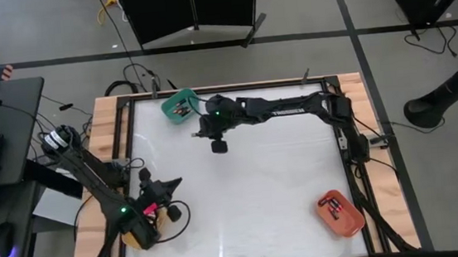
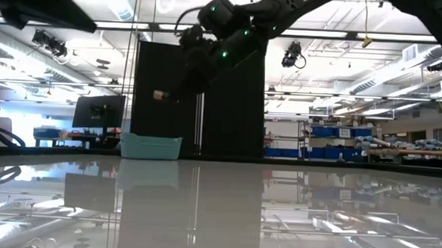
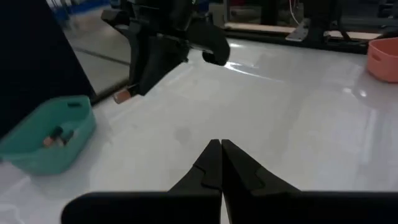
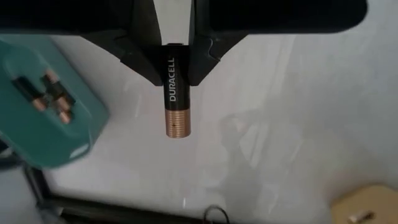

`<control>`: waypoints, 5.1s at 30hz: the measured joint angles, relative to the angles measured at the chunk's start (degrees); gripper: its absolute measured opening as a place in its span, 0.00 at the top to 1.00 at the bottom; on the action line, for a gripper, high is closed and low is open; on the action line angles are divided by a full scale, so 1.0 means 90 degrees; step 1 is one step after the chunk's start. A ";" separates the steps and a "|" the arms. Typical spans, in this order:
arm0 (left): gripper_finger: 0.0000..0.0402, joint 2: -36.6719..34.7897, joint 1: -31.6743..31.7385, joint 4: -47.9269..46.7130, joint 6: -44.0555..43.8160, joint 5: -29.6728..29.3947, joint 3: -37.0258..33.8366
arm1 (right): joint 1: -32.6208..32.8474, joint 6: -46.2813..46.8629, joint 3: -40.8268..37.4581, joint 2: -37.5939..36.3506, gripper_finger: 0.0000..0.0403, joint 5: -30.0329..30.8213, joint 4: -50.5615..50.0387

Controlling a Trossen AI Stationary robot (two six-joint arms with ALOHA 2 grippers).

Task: Sort batteries
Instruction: Put the brown battery into the green bin

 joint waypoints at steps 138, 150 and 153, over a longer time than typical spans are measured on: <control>0.87 0.1448 0.6148 1.3772 0.9498 0.9659 -0.1046 | 0.1712 0.1062 -0.6596 -0.2973 0.67 0.2243 0.8874; 0.87 0.0249 0.6711 0.9725 0.9964 1.0356 -0.0241 | 0.1743 0.0657 -0.6596 -0.3403 0.66 0.2917 0.6861; 0.87 -0.0114 0.6814 0.8107 1.0160 1.0092 0.0069 | 0.1766 0.0660 -0.6596 -0.3405 0.83 0.2909 0.6419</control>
